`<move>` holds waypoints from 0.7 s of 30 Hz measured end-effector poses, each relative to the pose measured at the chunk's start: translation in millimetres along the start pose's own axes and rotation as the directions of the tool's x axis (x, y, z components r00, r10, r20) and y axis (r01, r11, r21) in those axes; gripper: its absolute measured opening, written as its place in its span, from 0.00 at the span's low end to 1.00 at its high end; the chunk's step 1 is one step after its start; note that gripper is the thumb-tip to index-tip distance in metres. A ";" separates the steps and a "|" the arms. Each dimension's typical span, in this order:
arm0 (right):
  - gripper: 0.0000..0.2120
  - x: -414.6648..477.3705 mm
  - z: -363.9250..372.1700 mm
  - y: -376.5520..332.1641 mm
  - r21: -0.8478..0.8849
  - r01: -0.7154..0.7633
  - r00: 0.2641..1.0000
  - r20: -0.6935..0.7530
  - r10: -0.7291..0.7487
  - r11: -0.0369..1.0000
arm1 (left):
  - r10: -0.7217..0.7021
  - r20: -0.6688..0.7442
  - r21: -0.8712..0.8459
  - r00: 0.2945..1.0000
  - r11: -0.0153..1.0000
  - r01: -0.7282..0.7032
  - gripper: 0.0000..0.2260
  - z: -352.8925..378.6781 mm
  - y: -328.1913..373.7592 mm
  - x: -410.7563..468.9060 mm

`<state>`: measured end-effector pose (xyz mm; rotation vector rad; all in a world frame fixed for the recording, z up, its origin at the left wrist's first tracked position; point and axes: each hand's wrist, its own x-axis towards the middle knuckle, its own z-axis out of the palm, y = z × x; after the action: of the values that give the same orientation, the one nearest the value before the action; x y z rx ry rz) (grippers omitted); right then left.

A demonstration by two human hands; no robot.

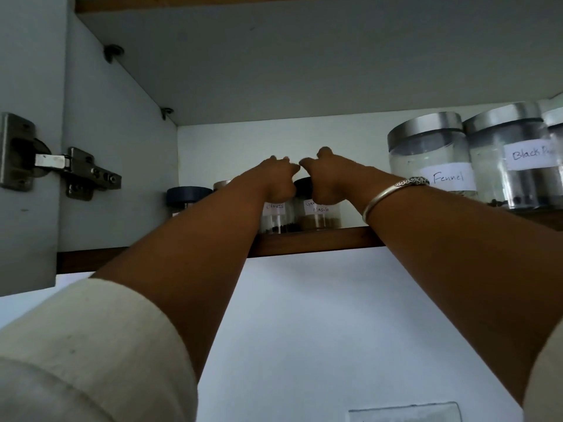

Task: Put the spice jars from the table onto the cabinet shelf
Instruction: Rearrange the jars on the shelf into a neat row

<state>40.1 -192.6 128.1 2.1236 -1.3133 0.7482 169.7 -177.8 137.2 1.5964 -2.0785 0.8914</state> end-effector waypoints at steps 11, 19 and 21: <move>0.29 -48.6 -50.9 -19.6 -0.191 0.079 0.997 0.031 -0.075 0.978 | 0.081 -0.048 -0.141 0.996 0.986 -0.087 0.32 -22.8 17.9 -49.4; 0.27 -103.0 -102.9 -1.9 -0.337 0.111 0.988 -0.065 -0.141 0.935 | 0.171 -0.043 -0.285 0.984 0.942 -0.176 0.34 -58.5 63.4 -66.2; 0.27 -117.3 -113.4 9.7 -0.336 0.074 0.993 -0.064 -0.101 0.939 | 0.182 -0.041 -0.300 0.982 0.936 -0.186 0.38 -66.5 79.7 -69.2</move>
<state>-32.9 -46.4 128.6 1.8481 -1.1987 0.5261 108.0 -70.5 121.6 1.2502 -2.2559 0.5988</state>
